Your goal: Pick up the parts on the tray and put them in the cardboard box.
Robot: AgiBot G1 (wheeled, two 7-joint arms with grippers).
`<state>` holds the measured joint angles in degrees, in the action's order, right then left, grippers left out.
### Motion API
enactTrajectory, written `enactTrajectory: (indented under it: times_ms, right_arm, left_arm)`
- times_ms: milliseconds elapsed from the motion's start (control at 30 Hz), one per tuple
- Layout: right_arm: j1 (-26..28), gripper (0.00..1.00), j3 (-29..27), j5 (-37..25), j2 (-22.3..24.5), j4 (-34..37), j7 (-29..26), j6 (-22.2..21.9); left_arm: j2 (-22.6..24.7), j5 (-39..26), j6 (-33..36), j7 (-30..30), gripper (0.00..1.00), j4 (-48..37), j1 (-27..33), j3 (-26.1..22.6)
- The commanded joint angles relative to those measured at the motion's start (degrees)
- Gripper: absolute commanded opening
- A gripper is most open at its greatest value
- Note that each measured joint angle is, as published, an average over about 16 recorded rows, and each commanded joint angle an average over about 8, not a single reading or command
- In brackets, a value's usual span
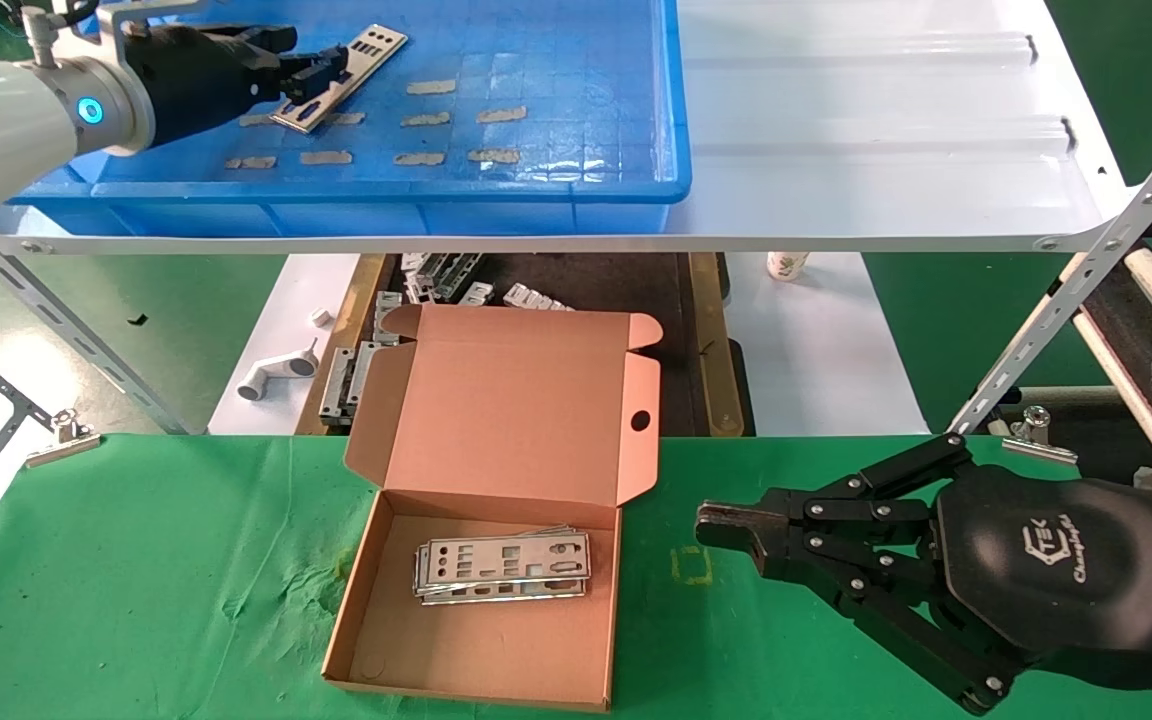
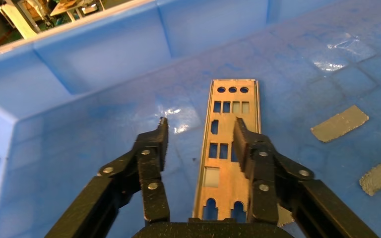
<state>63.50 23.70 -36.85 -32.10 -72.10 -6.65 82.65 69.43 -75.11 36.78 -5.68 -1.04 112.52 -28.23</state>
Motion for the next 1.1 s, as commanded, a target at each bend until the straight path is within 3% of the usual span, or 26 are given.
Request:
enactTrajectory:
  times_ms: [33,433,500,700,733,1100]
  right_arm:
    - [0.00,0.00,0.00,0.00,0.00,0.00,0.00,0.00]
    - [0.00,0.00,0.00,0.00,0.00,0.00,0.00,0.00]
    - [0.00,0.00,0.00,0.00,0.00,0.00,0.00,0.00]
    - [0.00,0.00,0.00,0.00,0.00,0.00,0.00,0.00]
    - [0.00,0.00,0.00,0.00,0.00,0.00,0.00,0.00]
    - [0.00,0.00,0.01,0.00,0.00,0.00,0.00,0.00]
  left_arm:
    - [0.29,0.18,-1.02,0.42,1.00,-0.05,-0.20,0.12]
    - [0.20,0.22,1.67,3.26,0.99,-0.40,-0.58,0.17]
    - [0.36,0.18,1.73,3.89,0.81,-0.51,-0.76,0.15]
    - [0.59,-0.07,1.51,5.08,0.07,-0.26,-1.00,-0.03]
    - [0.61,-0.10,1.42,5.22,0.02,-0.20,-1.02,-0.05]
    - [0.81,-0.72,0.28,6.04,0.00,0.34,-1.33,-0.48]
